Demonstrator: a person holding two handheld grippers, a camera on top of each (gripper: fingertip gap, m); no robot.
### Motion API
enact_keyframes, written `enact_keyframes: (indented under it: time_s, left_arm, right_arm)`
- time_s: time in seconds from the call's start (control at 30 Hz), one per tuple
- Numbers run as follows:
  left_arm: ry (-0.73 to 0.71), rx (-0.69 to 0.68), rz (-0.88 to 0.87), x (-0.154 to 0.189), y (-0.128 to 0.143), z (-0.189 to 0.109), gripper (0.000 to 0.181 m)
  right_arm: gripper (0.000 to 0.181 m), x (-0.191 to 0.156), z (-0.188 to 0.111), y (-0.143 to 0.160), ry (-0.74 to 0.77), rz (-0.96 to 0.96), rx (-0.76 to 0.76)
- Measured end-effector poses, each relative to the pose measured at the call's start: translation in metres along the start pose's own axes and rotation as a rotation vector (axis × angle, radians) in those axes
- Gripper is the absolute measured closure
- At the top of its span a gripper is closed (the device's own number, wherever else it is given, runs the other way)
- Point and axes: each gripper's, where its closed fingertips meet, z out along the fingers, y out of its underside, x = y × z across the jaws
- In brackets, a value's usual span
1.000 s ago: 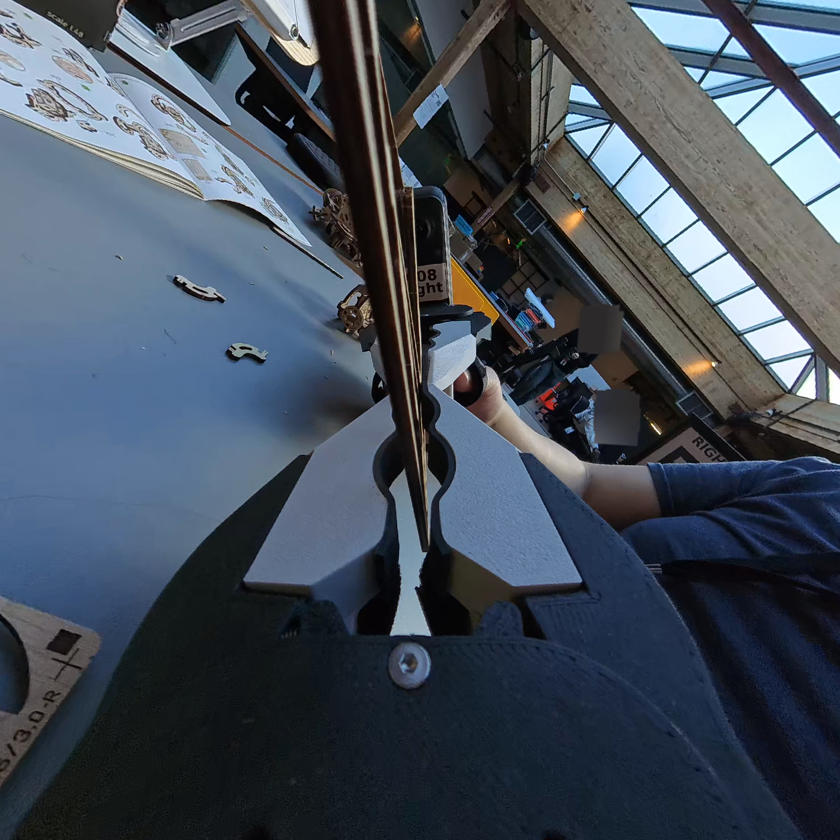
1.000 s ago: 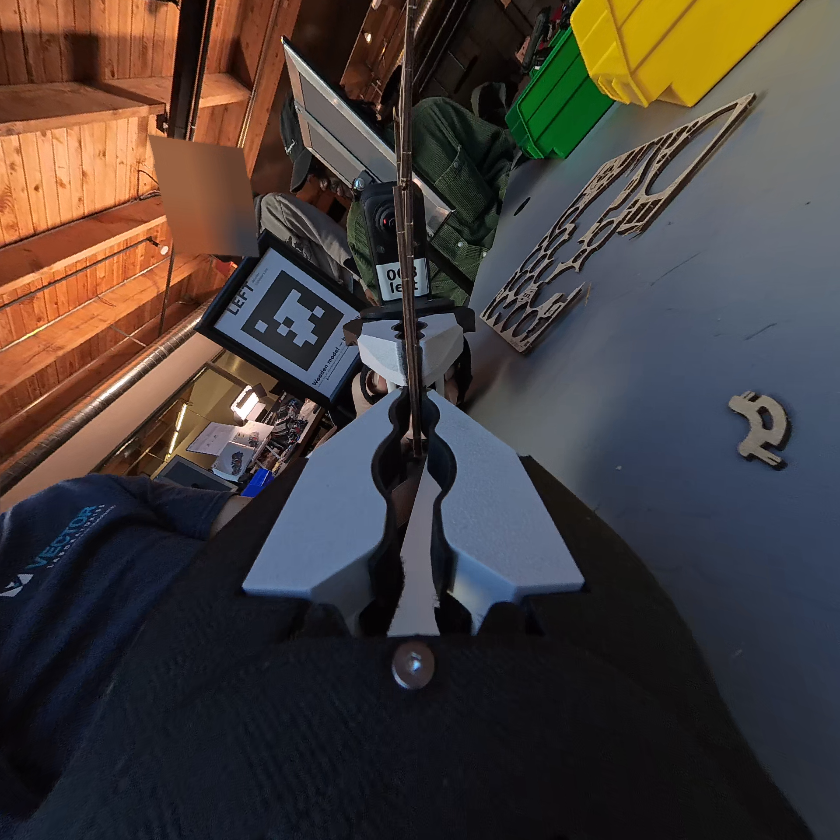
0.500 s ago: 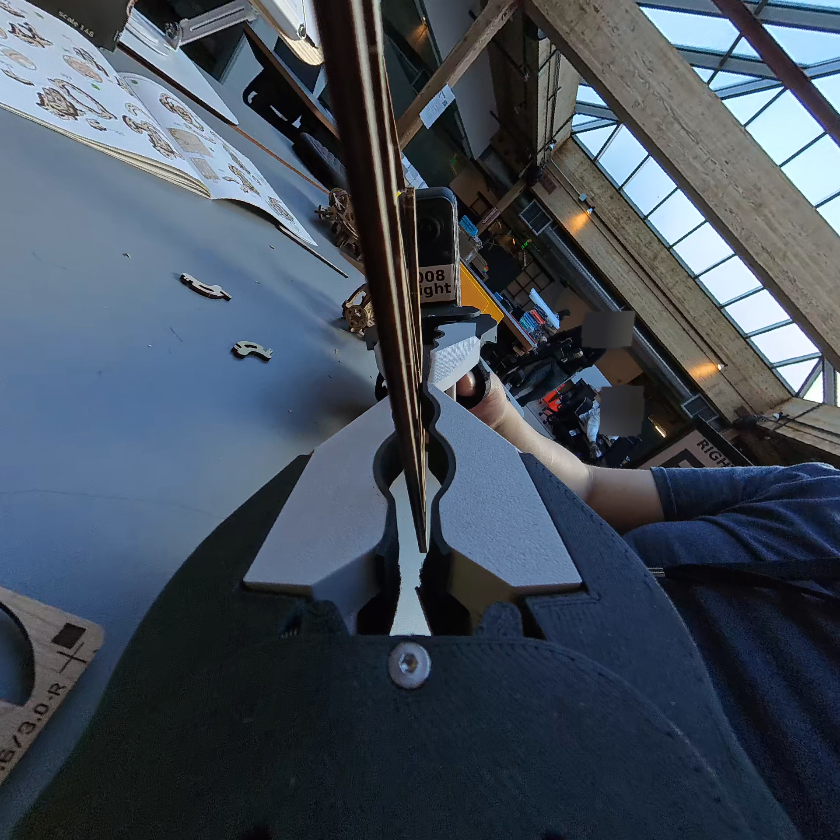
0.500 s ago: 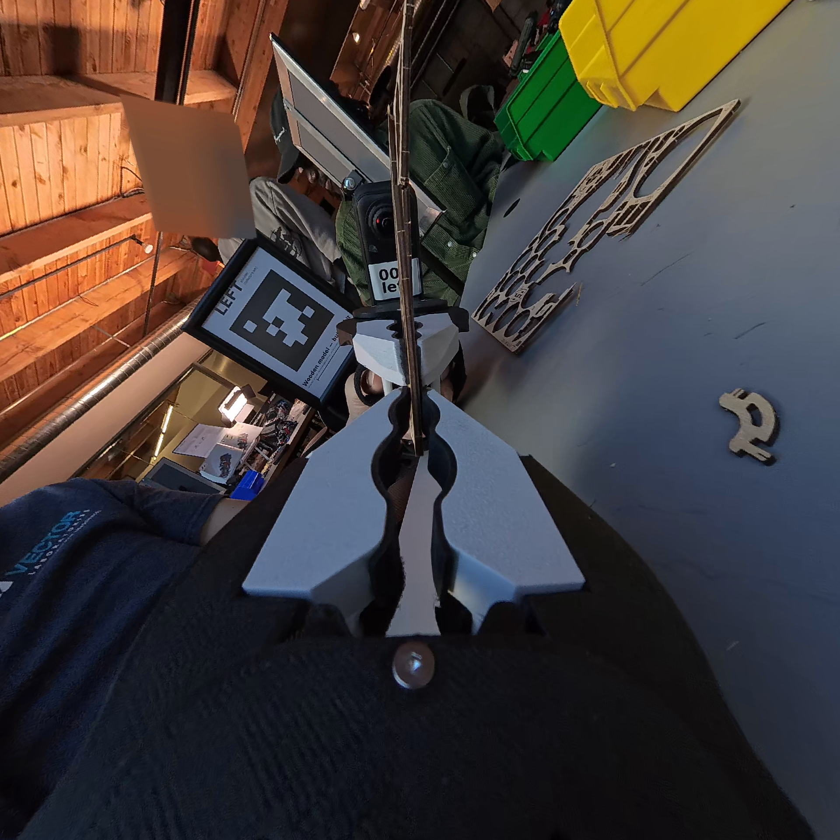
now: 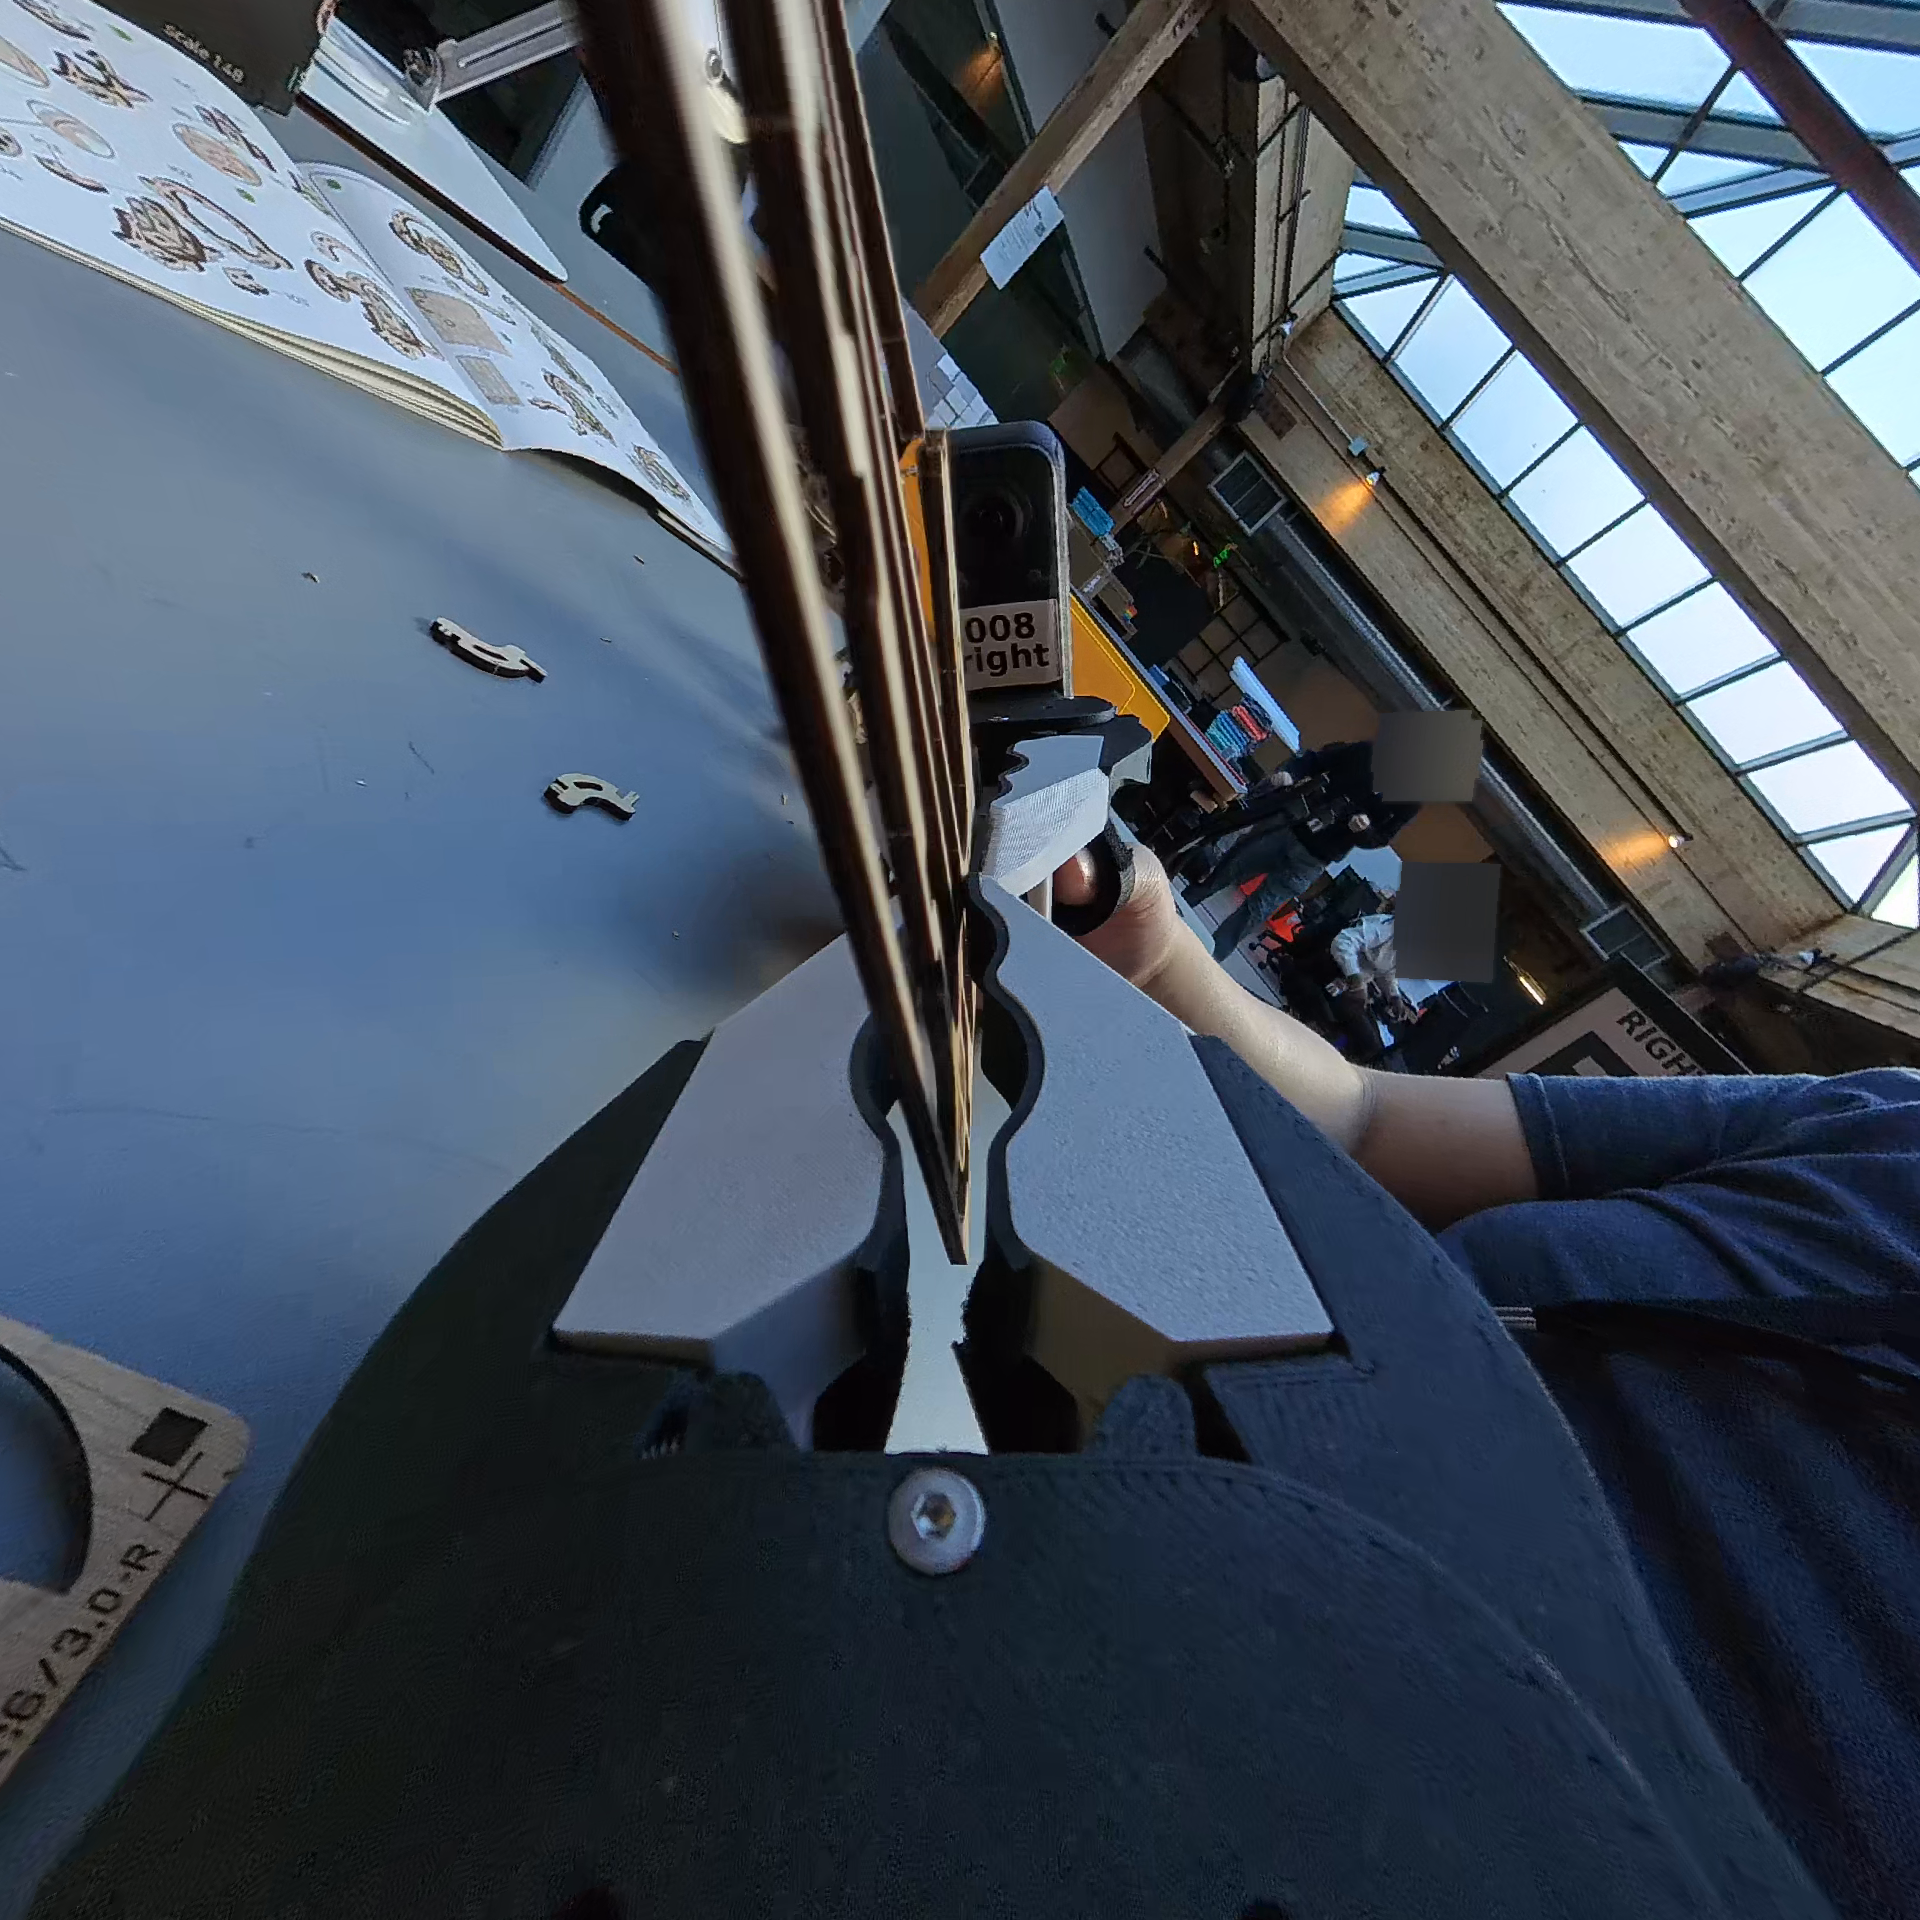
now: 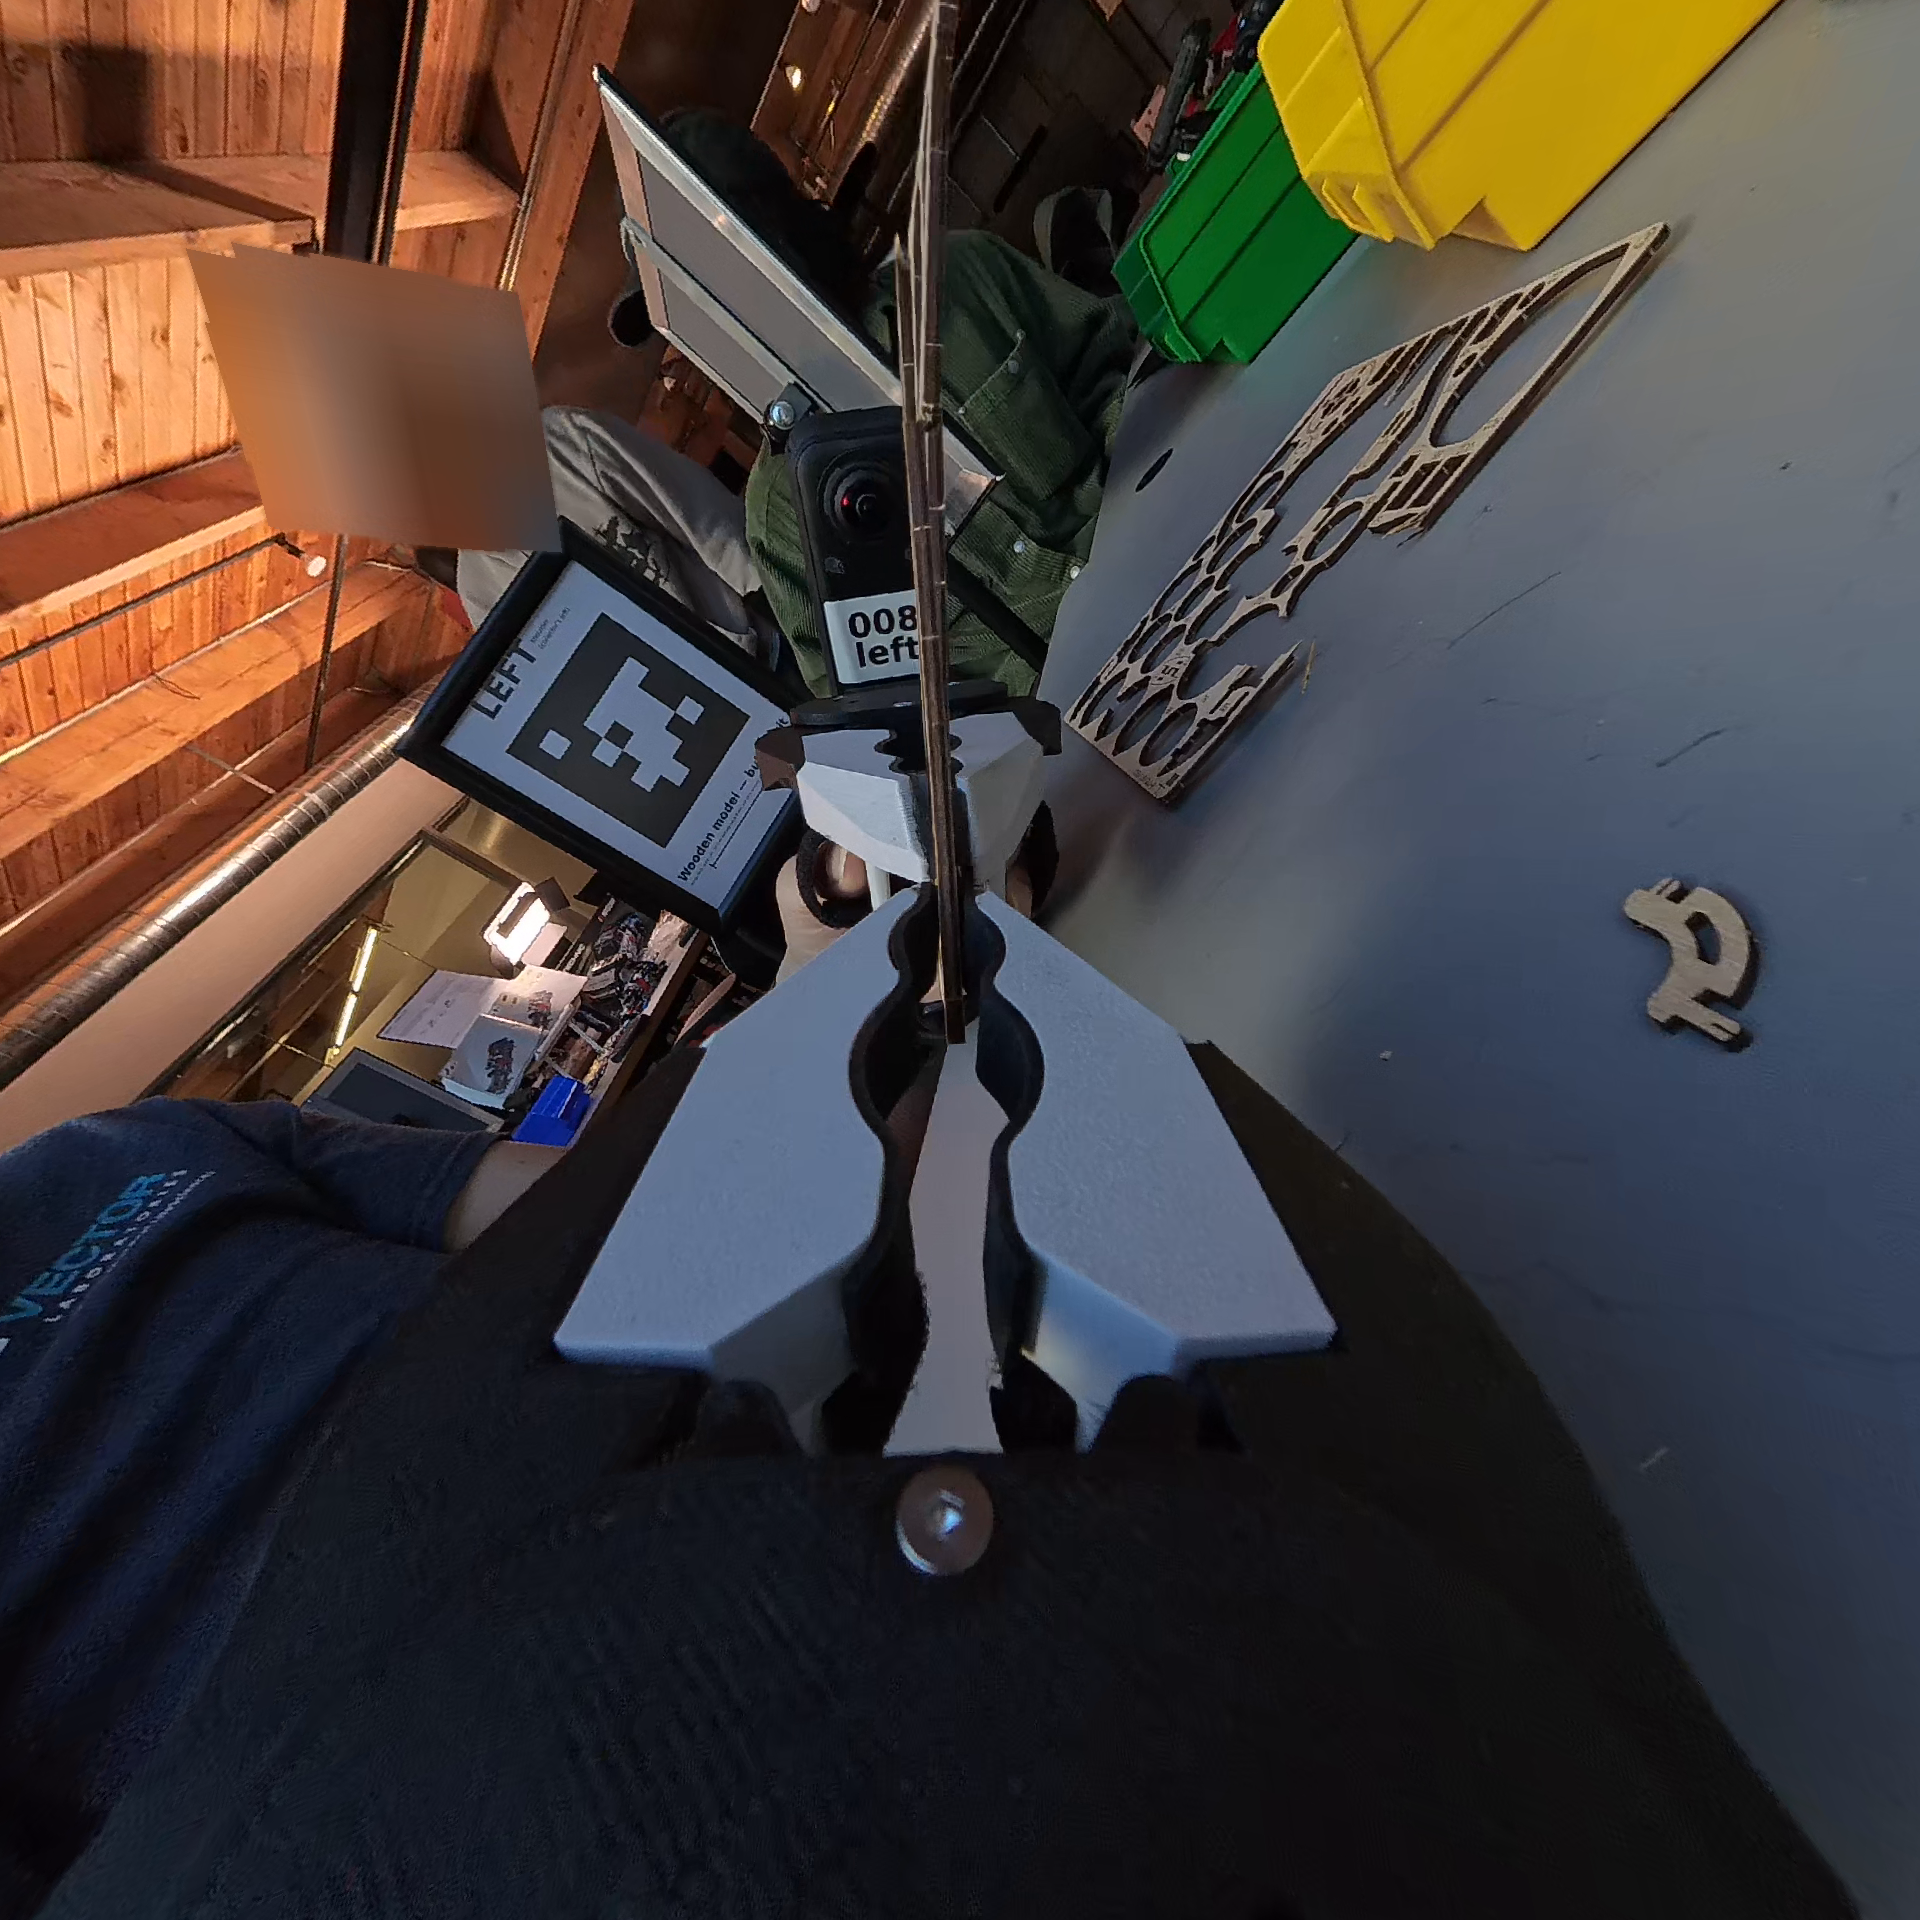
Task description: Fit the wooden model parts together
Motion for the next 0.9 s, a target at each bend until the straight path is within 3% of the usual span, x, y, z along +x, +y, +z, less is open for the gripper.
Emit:
enact_keyframes:
  time_s: [0.9]
  left_arm:
    - [-0.116,-0.002,-0.033,-0.013,0.005,-0.001,0.18]
  right_arm:
    - [0.178,0.016,0.002,0.003,0.124,-0.013,-0.02]
